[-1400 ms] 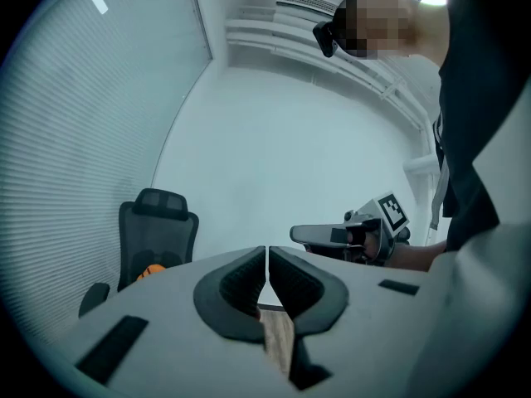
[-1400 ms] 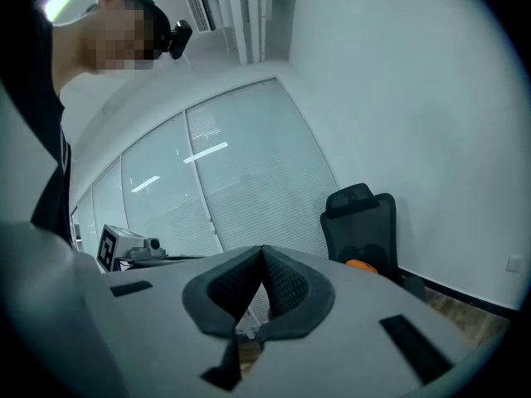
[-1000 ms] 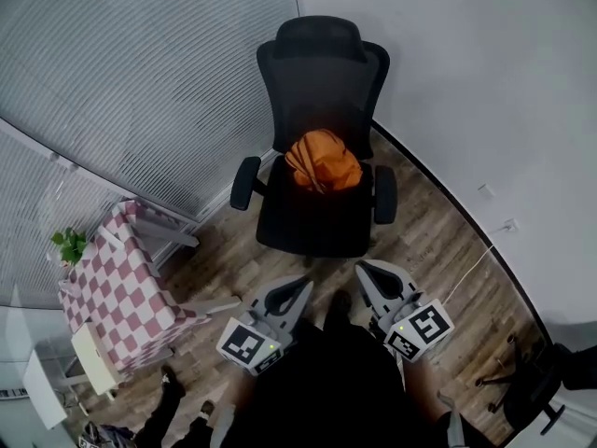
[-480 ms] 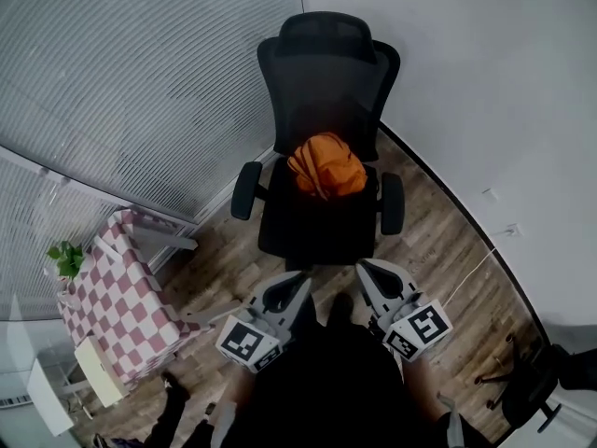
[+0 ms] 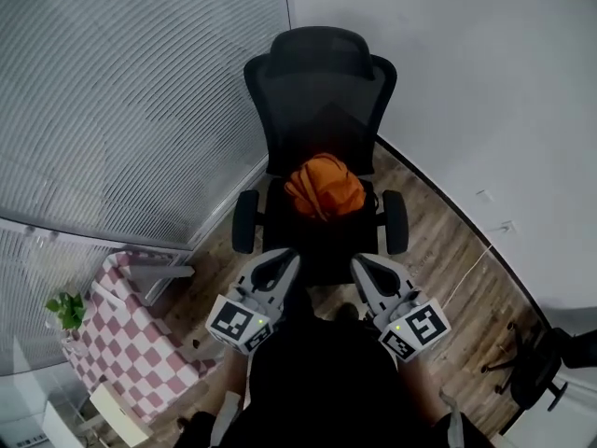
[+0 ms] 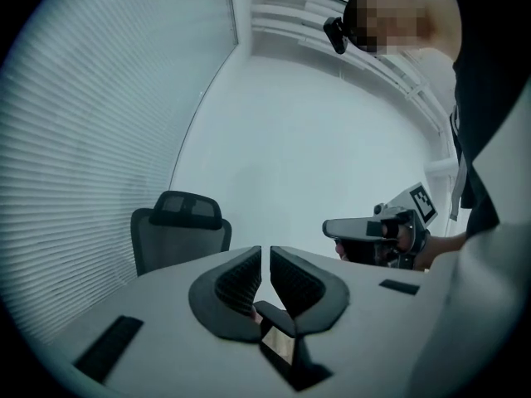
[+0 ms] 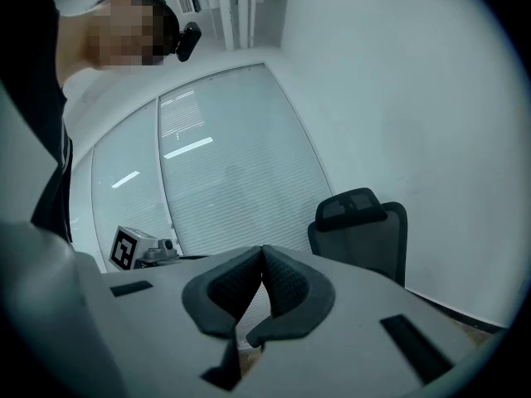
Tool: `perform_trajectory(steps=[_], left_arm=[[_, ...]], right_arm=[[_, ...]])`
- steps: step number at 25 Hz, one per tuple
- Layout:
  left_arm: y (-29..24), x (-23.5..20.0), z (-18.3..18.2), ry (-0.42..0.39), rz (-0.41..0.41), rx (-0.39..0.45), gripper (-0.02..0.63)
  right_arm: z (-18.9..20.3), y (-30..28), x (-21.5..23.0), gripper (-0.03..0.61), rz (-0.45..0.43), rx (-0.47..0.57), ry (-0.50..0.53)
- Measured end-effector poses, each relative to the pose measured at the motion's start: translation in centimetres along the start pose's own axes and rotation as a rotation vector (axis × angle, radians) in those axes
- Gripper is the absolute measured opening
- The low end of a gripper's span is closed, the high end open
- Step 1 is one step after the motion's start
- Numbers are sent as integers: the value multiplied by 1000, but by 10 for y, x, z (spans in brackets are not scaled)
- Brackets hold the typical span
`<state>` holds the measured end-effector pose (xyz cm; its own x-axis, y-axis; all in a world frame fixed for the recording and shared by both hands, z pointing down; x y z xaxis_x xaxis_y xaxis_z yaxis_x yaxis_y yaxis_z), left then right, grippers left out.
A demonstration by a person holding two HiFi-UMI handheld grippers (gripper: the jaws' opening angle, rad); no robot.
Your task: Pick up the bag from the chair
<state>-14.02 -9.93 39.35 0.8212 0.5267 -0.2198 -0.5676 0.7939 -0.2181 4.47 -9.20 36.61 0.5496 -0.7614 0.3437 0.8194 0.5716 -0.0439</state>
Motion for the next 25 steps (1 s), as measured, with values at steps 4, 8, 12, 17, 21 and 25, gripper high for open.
perform_trajectory(steps=[4,8,12,17,21,25], left_arm=[[-21,-43,-5,26,20,-11,34],[-44,-80,0,21,63,-38,35],[-68,-107,17,20,126,-103,72],[-98,-139,45,6,130,-179,108],[-118,-168,62,7,124,-210,145],[-141,-198,79,25,85,-222,169]], right_arm=[[-2,-27,4,18,39,-10,1],[-2,-51,7,18,97,0,-1],[3,-66,9,18,169,2,-35],[17,-75,12,18,234,-41,-86],[26,-80,12,18,277,-69,-115],[34,-89,9,18,302,-98,-143]])
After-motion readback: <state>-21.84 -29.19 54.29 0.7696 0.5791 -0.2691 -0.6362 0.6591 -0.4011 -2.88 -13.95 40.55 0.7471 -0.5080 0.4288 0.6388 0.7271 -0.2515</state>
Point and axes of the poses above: the fingertips, and each gripper's own axes: y backward along the fingers, x to its right, z out of its underside, the point moved 6 cm from there along y, backward along the fingers, and after that the axes turned 10 degrees about -z, right-handed, at the moved point
